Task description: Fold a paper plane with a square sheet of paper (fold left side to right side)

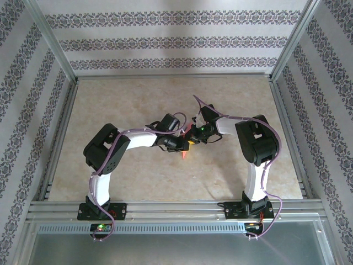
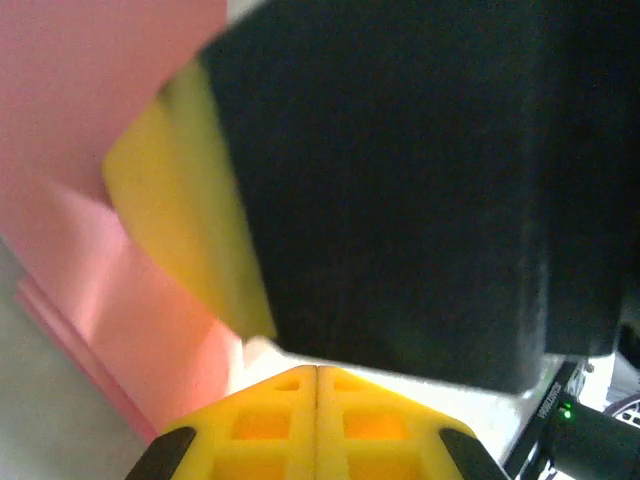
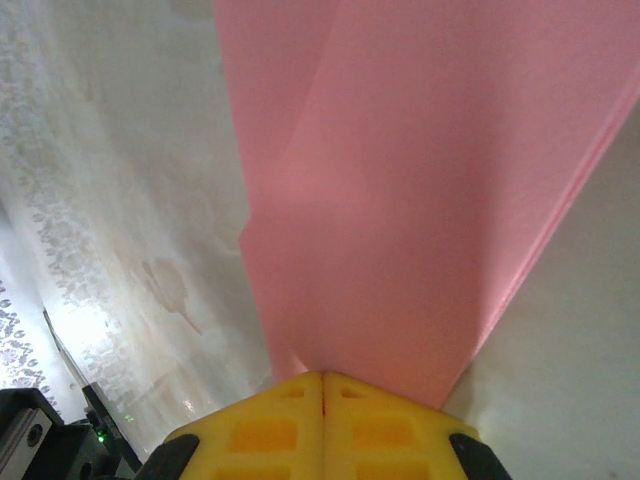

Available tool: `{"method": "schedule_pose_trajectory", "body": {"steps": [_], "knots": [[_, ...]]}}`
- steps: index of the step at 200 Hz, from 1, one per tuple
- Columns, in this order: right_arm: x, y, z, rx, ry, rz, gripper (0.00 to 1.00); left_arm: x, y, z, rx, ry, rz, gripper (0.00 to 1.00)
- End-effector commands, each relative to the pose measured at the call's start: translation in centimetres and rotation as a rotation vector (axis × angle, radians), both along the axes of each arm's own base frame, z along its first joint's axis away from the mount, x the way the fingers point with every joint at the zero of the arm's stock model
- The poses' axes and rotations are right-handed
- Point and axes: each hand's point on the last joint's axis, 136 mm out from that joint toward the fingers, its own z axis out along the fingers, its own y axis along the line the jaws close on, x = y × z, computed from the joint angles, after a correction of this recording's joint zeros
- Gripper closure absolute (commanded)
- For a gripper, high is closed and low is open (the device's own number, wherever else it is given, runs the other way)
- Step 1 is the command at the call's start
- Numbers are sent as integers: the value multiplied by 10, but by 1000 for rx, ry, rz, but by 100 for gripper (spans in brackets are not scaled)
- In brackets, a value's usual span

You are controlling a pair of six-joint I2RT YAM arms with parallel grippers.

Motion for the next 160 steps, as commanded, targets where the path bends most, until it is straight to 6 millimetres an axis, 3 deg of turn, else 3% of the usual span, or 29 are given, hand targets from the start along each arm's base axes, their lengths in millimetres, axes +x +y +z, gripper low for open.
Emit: {"method": "schedule_pose_trajectory", "body": {"steps": [1, 62, 160], "knots": [[-23, -22, -45, -172, 106, -20, 100, 20, -3, 4, -4, -86, 6, 98], [-23, -22, -46, -175, 106, -21, 100, 21, 1, -16, 46, -94, -9, 98], [-25, -24, -49, -184, 118, -28, 100, -42, 16, -25, 59, -22, -162, 98]]}}
